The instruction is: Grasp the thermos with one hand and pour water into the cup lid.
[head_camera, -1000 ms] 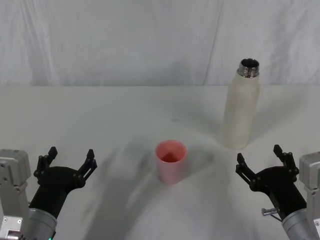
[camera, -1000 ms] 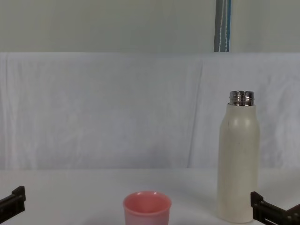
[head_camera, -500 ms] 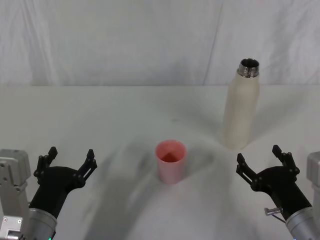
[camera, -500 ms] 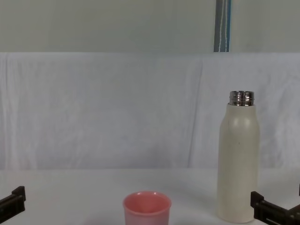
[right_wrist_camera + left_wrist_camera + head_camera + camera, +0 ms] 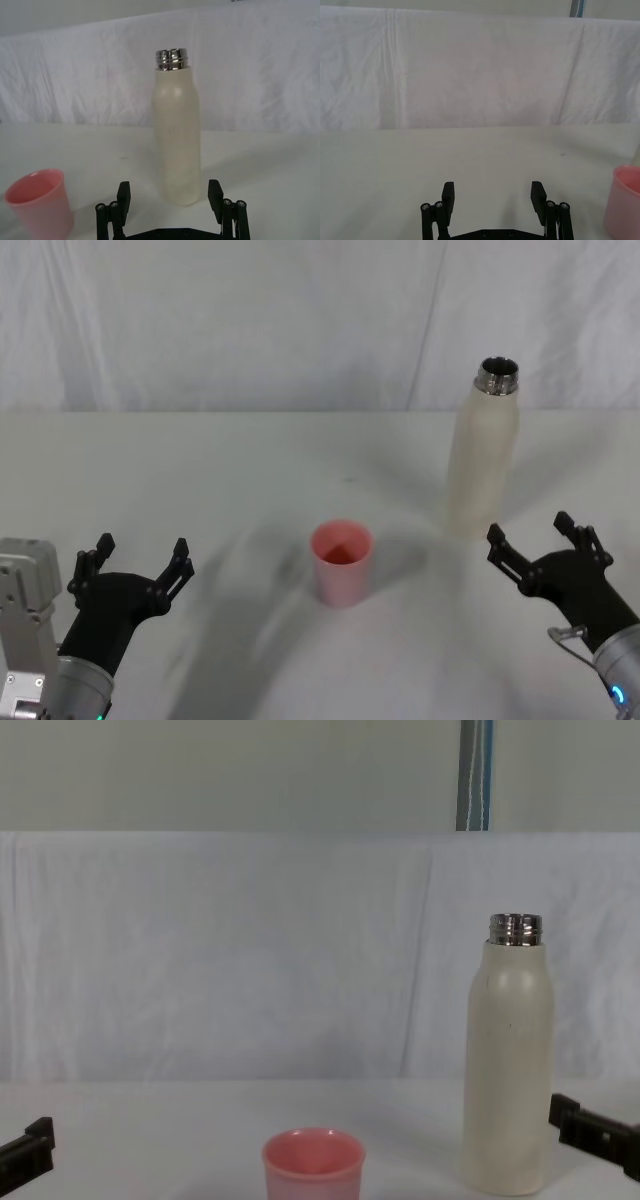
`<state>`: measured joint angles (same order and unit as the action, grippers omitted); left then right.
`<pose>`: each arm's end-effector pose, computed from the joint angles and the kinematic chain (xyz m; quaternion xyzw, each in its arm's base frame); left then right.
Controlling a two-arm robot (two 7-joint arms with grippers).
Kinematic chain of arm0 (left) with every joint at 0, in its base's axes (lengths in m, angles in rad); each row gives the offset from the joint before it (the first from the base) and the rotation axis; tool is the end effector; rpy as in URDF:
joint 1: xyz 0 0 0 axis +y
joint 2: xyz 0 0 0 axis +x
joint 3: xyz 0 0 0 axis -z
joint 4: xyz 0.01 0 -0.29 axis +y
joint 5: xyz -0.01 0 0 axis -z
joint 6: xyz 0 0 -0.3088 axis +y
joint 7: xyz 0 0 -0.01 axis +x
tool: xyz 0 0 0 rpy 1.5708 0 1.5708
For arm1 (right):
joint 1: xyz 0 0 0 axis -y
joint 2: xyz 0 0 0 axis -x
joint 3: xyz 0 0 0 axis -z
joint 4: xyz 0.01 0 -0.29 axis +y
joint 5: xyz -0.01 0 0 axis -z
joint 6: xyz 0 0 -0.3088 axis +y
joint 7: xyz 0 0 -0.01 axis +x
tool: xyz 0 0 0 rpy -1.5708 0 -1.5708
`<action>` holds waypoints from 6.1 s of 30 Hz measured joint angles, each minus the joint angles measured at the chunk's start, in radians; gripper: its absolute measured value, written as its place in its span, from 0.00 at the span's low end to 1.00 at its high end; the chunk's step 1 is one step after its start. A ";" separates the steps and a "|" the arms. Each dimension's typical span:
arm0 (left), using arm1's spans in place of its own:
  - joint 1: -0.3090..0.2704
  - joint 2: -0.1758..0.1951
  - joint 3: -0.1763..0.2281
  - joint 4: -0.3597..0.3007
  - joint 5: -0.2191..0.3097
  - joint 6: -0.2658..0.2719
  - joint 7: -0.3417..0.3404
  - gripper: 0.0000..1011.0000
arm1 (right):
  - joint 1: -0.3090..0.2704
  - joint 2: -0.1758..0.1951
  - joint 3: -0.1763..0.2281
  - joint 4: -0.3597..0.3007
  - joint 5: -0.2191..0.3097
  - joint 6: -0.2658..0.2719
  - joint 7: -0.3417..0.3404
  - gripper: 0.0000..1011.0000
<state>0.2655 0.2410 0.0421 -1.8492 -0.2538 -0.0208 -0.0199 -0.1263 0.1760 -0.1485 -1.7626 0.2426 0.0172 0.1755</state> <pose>0.2530 0.0376 -0.2852 -0.0174 0.0064 0.6616 0.7496 0.2880 0.0055 -0.2825 0.0389 0.0238 -0.5704 0.8201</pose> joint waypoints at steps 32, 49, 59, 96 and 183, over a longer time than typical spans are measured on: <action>0.000 0.000 0.000 0.000 0.000 0.000 0.000 0.99 | 0.230 0.062 -0.036 0.184 0.067 0.077 0.056 0.99; 0.000 0.000 0.000 0.000 0.000 0.000 0.000 0.99 | 0.271 0.056 -0.072 0.241 0.044 0.077 0.053 0.99; 0.000 0.000 0.000 0.000 0.000 0.000 0.000 0.99 | 0.272 0.057 -0.085 0.259 0.026 0.083 0.049 0.99; 0.000 0.000 0.000 0.000 0.000 0.000 0.000 0.99 | 0.434 0.007 -0.096 0.422 0.021 0.063 0.069 0.99; 0.000 0.000 0.000 0.000 0.000 0.000 0.000 0.99 | 0.484 -0.010 -0.086 0.455 0.020 0.030 0.072 0.95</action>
<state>0.2655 0.2410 0.0421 -1.8492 -0.2538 -0.0208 -0.0199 0.3574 0.1665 -0.2343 -1.3071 0.2628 0.0470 0.2472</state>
